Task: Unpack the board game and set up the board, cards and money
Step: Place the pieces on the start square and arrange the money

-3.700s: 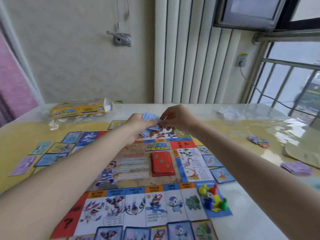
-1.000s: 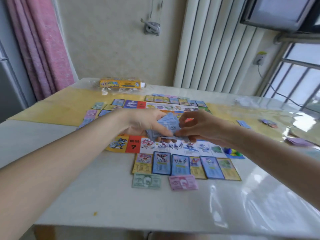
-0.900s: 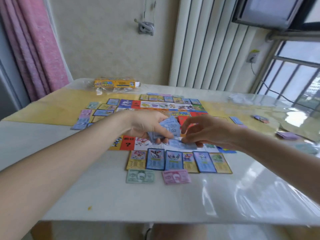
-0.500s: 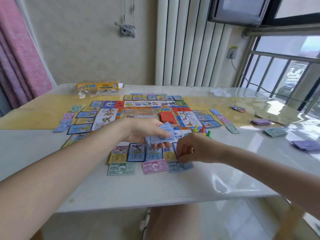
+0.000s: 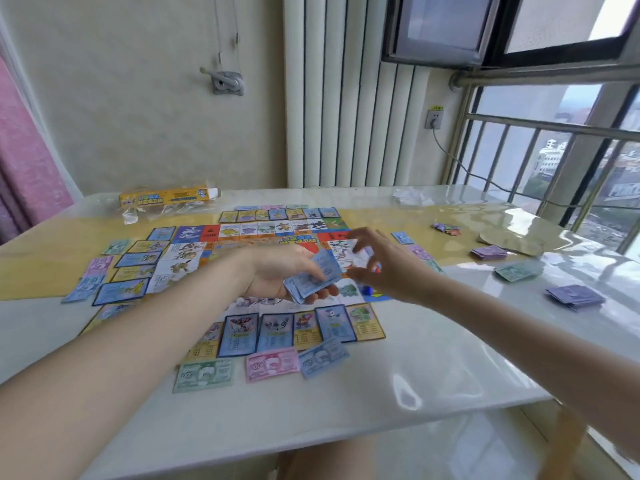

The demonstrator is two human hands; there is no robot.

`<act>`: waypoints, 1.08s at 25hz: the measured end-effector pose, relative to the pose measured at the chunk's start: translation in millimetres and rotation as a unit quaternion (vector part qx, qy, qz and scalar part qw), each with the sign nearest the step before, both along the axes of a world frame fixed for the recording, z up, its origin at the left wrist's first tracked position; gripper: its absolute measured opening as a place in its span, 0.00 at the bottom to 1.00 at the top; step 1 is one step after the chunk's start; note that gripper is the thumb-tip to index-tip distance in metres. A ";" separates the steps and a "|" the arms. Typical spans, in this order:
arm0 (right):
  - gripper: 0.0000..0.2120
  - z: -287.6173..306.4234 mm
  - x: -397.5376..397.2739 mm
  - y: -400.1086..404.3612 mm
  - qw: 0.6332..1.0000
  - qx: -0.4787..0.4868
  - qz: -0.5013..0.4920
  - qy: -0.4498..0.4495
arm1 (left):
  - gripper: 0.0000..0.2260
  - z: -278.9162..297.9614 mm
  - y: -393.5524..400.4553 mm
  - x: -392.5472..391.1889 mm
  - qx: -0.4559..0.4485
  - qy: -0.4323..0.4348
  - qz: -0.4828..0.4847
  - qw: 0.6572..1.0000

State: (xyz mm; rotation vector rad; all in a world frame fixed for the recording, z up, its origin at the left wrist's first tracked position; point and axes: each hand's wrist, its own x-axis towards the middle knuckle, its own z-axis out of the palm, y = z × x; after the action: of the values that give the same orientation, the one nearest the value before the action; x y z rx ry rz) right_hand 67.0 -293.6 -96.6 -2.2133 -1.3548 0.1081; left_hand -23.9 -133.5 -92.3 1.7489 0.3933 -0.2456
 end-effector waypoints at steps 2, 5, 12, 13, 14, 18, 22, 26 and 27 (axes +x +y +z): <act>0.24 0.9 10.2 -2.2 1.000 0.012 0.005 -0.007 | 0.06 5.0 -15.9 25.9 -0.010 -0.013 -0.008 1.000; 0.23 -10.2 31.4 -6.9 0.997 0.022 -0.057 -0.041 | 0.06 6.5 -39.0 68.1 0.012 -0.016 -0.026 0.999; 0.14 -5.9 99.3 -50.8 0.977 0.070 -0.199 0.000 | 0.07 4.3 -82.7 151.7 0.112 0.011 -0.073 0.991; 0.15 -4.8 107.0 -55.7 0.974 0.079 -0.213 -0.005 | 0.07 4.5 -86.6 159.7 0.117 0.008 -0.069 0.991; 0.15 -4.4 113.2 -59.4 0.972 0.077 -0.220 -0.015 | 0.06 4.5 -90.9 166.7 0.111 -0.002 -0.061 0.992; 0.19 -9.9 126.3 -64.9 0.983 -0.001 -0.185 -0.017 | 0.06 -2.6 -104.9 185.6 0.072 -0.027 -0.032 0.997; 0.15 -24.5 139.1 -66.5 0.987 -0.042 -0.148 -0.041 | 0.05 -18.4 -113.8 202.0 0.099 -0.029 -0.019 0.995; 0.13 -25.3 154.4 -79.2 0.979 0.040 -0.195 -0.040 | 0.06 -16.9 -130.1 212.2 0.076 -0.046 -0.023 0.996; 0.12 -23.5 159.6 -86.3 0.970 0.081 -0.227 -0.018 | 0.07 -14.8 -135.5 215.9 0.063 -0.049 -0.025 0.997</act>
State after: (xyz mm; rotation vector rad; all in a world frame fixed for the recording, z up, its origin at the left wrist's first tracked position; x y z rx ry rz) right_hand 226.7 -379.9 -120.1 -2.3296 -0.8097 -0.2023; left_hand 192.0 -269.0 -107.1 1.8881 0.2993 -0.1736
